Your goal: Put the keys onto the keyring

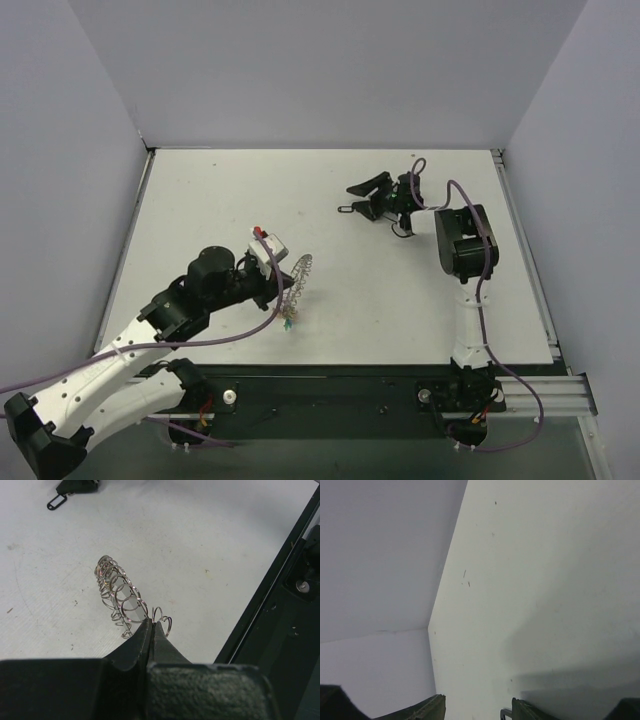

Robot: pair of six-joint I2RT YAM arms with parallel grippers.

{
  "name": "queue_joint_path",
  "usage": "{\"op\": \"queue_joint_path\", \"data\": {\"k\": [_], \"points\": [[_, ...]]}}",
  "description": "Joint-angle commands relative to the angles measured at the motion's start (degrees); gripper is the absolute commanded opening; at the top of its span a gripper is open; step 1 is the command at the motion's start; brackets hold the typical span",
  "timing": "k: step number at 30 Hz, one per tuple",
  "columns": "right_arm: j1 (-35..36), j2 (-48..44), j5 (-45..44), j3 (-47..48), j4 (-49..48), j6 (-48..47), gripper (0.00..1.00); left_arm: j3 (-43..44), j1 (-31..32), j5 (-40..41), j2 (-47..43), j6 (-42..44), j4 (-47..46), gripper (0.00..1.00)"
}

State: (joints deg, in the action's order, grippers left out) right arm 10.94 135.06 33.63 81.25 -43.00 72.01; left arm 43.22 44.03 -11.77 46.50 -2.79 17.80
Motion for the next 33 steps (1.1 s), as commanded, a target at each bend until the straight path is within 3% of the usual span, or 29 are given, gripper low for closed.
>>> {"op": "queue_joint_path", "data": {"k": [1, 16, 22, 30, 33], "points": [[2.2, -5.9, 3.3, -8.4, 0.0, -2.2, 0.55, 2.9, -0.3, 0.2, -2.7, -1.3, -2.9, 0.0], [4.7, -26.7, 4.9, -38.9, 3.7, -14.4, 0.57, 2.0, -0.3, 1.5, -6.2, -2.6, -0.7, 0.0], [6.2, -36.7, 4.4, -36.6, 12.8, -20.1, 0.59, 1.6, -0.3, 1.0, -5.5, -2.8, -1.3, 0.0], [9.8, -46.7, -7.9, -26.9, 37.8, -34.9, 0.63, 1.4, -0.2, 1.2, -5.5, -2.9, -1.3, 0.0], [9.8, -48.0, -11.0, -25.7, 42.9, -37.2, 0.63, 1.3, -0.2, 1.2, -5.5, -3.0, -1.5, 0.0]]}}
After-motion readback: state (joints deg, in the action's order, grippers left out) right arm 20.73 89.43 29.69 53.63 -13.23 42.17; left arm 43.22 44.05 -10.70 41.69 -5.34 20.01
